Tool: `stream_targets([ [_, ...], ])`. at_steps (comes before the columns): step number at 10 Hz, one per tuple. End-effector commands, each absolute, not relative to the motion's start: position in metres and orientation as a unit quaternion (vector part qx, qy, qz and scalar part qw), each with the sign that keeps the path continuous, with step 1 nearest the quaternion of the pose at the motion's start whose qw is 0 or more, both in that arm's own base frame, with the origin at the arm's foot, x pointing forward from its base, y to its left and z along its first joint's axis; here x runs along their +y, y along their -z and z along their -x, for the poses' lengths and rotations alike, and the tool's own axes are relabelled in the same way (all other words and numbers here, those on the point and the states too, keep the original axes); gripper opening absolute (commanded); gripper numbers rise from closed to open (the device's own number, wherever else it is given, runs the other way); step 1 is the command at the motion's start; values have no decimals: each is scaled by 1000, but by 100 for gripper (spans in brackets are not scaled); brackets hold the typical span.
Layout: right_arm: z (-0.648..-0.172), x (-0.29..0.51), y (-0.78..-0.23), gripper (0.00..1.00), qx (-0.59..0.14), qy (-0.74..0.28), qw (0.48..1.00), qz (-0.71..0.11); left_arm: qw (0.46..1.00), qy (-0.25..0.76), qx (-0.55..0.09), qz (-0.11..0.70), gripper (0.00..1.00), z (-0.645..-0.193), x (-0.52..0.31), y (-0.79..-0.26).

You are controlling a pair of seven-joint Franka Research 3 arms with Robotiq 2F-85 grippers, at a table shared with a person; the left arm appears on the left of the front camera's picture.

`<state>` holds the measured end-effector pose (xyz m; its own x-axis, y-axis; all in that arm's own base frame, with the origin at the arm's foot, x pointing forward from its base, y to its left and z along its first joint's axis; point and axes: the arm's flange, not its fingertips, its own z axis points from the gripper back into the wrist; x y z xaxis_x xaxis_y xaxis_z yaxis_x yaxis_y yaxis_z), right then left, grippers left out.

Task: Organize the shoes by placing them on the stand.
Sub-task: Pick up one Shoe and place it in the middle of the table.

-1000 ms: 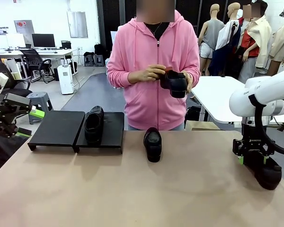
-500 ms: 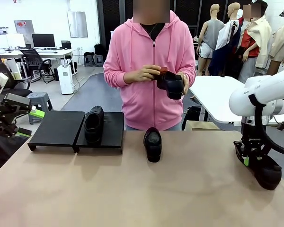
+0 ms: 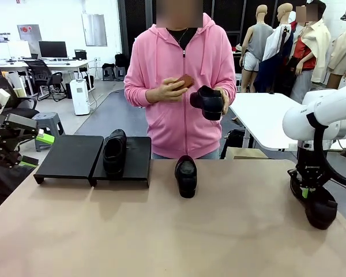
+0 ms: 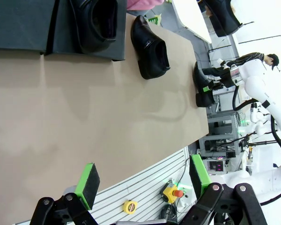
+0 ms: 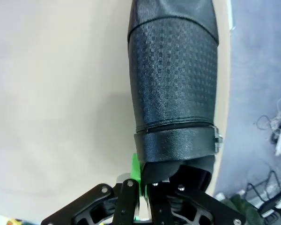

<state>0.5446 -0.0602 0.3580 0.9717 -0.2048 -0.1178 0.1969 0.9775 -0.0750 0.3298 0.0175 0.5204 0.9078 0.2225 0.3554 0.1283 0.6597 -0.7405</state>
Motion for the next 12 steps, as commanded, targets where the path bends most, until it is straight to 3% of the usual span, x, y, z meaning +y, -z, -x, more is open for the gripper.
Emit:
stream_targets([
  [1,-522,-66,-388,0,32,138,990,5,881,-28,-214,421,100,-330,17,-522],
  [3,-456,-60,-471,0,12,143,989,-41,881,-28,-214,421,100,-330,17,-522],
  [4,-417,-50,-502,0,-38,161,985,-40,881,-28,-214,421,100,-330,17,-522],
  [6,-366,-38,-524,0,-96,141,983,-74,881,-28,-214,421,100,-330,17,-522],
  [7,-363,-48,-517,0,-146,158,974,-74,881,-28,-214,421,100,-330,17,-522],
  [8,-390,-46,-528,0,-60,150,985,-56,881,-28,-214,421,100,-330,17,-522],
  [10,-390,-46,-528,0,-60,150,985,-56,881,-28,-214,421,100,-330,17,-522],
  [11,-366,-43,-528,0,-83,151,983,-62,881,-28,-214,421,100,-330,17,-522],
  [12,-378,-16,-533,0,-89,130,987,-24,881,-28,-214,421,100,-330,17,-522],
])
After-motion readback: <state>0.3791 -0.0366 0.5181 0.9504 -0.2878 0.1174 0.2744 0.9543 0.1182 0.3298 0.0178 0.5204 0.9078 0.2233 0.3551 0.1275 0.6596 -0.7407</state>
